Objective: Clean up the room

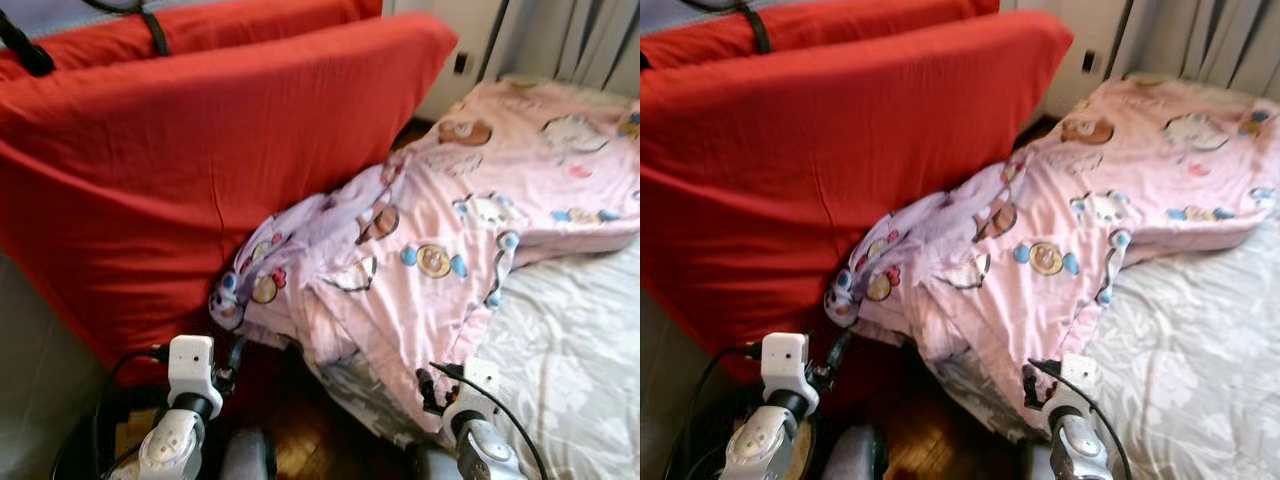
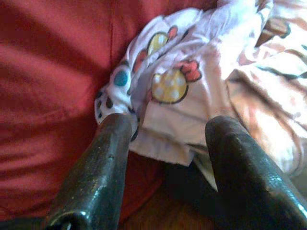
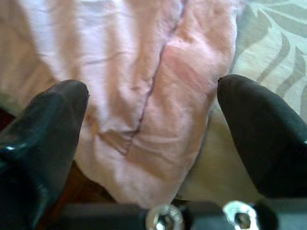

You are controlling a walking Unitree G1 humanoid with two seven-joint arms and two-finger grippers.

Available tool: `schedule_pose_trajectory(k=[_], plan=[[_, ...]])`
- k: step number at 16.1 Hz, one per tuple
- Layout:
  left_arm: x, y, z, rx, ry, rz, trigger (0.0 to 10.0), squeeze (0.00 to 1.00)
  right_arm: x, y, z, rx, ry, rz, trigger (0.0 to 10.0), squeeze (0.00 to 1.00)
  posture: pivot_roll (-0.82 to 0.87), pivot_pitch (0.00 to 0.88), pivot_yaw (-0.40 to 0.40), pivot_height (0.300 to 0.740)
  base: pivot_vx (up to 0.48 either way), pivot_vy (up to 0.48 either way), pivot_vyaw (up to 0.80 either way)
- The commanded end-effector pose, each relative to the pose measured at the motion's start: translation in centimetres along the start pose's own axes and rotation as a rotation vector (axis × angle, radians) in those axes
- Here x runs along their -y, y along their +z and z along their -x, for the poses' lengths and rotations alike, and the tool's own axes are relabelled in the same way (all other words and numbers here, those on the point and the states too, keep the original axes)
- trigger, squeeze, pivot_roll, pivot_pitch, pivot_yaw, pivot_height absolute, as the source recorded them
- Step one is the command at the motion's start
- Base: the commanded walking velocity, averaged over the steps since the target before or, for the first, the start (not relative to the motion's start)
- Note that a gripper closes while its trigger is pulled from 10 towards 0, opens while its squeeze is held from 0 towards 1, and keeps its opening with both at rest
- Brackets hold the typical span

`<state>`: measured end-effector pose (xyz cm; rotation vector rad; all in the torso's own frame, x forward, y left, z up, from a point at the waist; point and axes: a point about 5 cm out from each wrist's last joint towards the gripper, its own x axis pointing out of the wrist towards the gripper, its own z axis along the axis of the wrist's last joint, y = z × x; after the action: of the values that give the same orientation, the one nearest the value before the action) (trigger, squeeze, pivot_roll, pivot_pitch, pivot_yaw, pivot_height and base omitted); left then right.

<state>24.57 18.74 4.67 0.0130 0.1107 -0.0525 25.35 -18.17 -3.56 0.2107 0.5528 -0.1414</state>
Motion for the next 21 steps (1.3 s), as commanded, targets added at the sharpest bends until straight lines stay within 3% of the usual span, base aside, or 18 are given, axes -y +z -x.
schedule_pose_trajectory(k=[1,2,4,10,14,15,17,18,21], plan=[[-0.2,0.1,0.5,-0.011,0.0,-0.004,10.0,0.0,0.1,0.3,-0.1,0.008,-0.011,0.007,10.0,0.1,0.14,0.19,0.05,0.601,0.0,0.0,0.0],[-0.3,0.3,0.9,-0.01,0.003,-0.005,10.0,0.0,0.1,0.3,-0.1,0.007,-0.013,0.006,10.0,0.0,0.15,0.199,0.053,0.601,0.0,0.0,0.0],[-0.5,0.7,1.7,-0.014,0.002,-0.013,10.0,0.0,-0.6,1.1,-0.4,0.036,0.019,0.073,10.0,0.0,0.17,0.21,0.057,0.601,0.0,0.0,0.0],[0.1,2.5,2.6,-0.007,-0.019,-0.011,10.0,0.0,-2.1,1.0,-0.6,0.002,0.045,0.129,10.0,0.0,0.2,0.169,0.055,0.601,0.0,0.0,0.0],[-0.1,2.2,3.3,-0.028,0.003,0.001,10.0,0.0,-0.5,0.2,-0.5,-0.071,-0.049,0.184,10.0,0.0,0.19,0.184,0.044,0.601,0.0,0.0,0.0],[0.1,2.0,3.7,-0.04,0.007,0.011,10.0,0.0,0.2,-0.4,-0.2,-0.097,-0.064,0.2,6.9,0.0,0.19,0.18,0.037,0.601,0.0,0.0,0.0],[0.4,1.8,4.1,-0.052,0.01,0.019,10.0,0.0,1.0,-0.9,0.1,-0.122,-0.084,0.224,4.8,0.0,0.19,0.184,0.035,0.601,0.0,0.0,0.0],[0.6,1.7,4.3,-0.059,0.009,0.026,10.0,0.0,1.3,-1.0,0.2,-0.13,-0.094,0.223,0.0,0.0,0.18,0.191,0.034,0.601,0.0,0.0,0.0],[0.8,1.7,4.4,-0.065,0.007,0.027,10.0,0.0,1.5,-1.0,0.1,-0.132,-0.104,0.223,0.0,0.0,0.18,0.204,0.033,0.601,0.0,0.0,0.0]])
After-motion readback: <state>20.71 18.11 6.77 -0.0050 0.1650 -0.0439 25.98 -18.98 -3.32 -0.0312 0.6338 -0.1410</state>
